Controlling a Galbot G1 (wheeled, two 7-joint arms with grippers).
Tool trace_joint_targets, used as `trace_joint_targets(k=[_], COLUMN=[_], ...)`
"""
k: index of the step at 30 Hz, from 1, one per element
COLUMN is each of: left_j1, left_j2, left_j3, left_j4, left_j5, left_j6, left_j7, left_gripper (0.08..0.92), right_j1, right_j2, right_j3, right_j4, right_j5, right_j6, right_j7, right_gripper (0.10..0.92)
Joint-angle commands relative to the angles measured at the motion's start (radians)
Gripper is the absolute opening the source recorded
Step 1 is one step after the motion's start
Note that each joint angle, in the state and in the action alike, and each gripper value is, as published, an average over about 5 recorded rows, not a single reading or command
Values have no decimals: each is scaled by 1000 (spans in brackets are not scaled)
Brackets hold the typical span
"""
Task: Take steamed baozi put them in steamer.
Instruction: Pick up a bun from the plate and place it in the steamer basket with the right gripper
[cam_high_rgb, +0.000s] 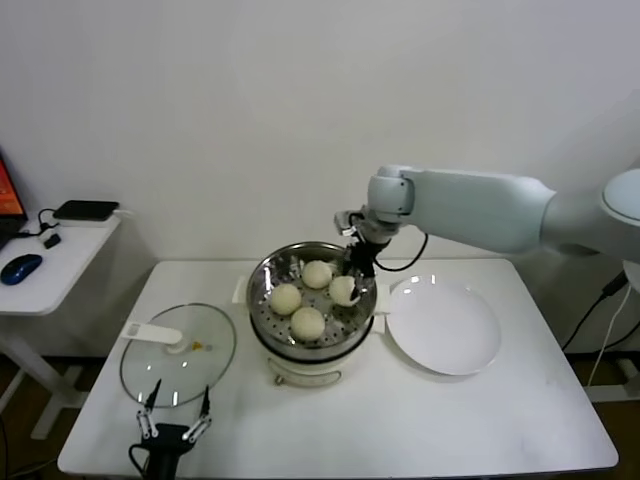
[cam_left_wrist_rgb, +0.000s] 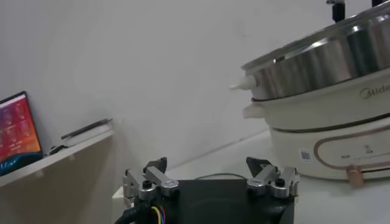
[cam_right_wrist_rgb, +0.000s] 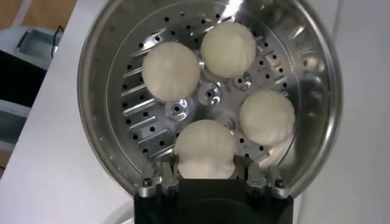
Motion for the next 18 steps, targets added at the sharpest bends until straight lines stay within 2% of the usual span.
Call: trace_joint_targets(k=[1, 11, 18], left_j1=[-7, -4, 2], left_j2=[-48, -46, -47], left_j3=[0, -1, -1], left_j4=[6, 2, -10], left_j5=[-1, -2, -1], left_j6=[2, 0, 2], left_j7=[0, 0, 1], left_gripper=[823, 823, 823], right_j1=[-66, -63, 53], right_j2=[12, 15, -43], right_j3=[27, 36, 14], right_j4=[-9, -15, 0], right_j5=[-42, -32, 70], right_j6=[-6, 6, 23], right_j7=[15, 30, -2], right_gripper=[628, 656, 802])
